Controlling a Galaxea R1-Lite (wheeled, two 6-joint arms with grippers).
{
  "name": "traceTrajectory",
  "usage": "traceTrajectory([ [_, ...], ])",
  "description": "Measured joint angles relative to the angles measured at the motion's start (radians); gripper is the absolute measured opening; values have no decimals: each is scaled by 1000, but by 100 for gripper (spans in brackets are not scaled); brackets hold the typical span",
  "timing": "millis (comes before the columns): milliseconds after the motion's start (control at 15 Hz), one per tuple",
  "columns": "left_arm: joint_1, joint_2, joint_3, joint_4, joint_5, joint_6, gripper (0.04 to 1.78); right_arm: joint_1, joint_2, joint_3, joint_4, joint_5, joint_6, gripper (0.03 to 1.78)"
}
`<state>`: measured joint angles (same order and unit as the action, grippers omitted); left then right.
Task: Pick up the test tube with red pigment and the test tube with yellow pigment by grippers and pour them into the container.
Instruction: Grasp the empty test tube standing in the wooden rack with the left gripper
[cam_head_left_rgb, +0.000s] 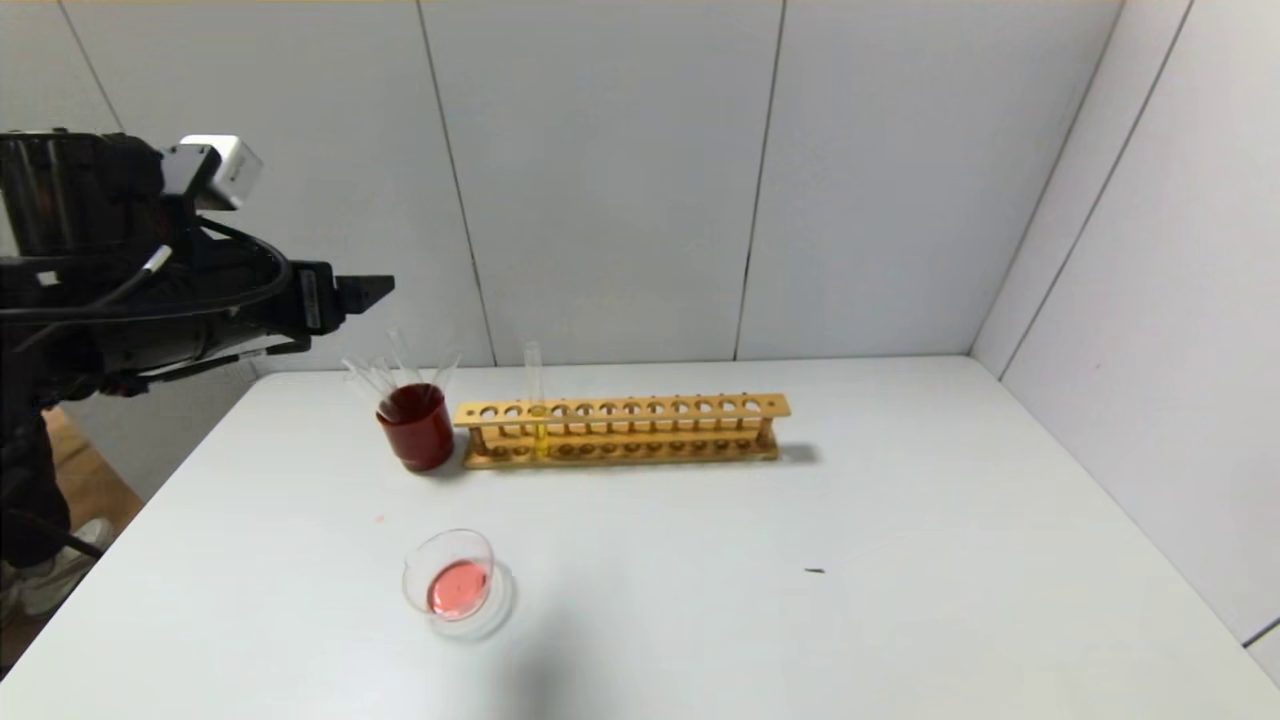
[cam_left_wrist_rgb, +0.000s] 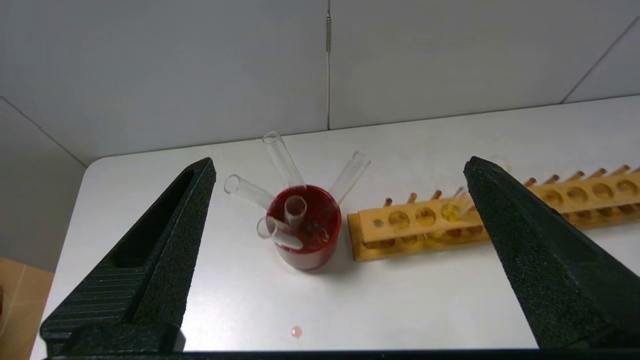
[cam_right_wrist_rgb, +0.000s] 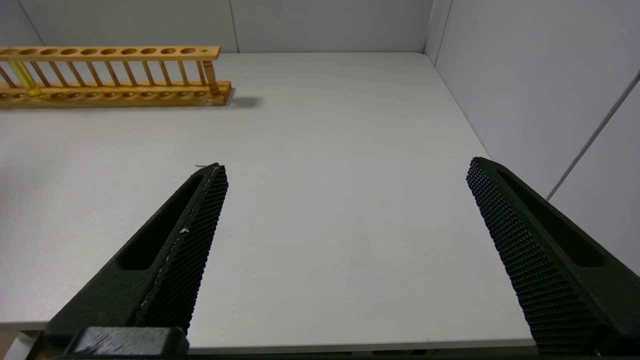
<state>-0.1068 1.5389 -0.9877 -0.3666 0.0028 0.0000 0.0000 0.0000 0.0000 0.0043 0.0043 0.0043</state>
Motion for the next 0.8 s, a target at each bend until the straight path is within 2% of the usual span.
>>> traceTrajectory([
  [467, -20, -286, 172, 91, -9, 22, 175, 0, 0, 0, 0, 0, 0, 175],
  [800, -151, -322, 173, 99, -10, 25, 175, 0, 0, 0, 0, 0, 0, 175],
])
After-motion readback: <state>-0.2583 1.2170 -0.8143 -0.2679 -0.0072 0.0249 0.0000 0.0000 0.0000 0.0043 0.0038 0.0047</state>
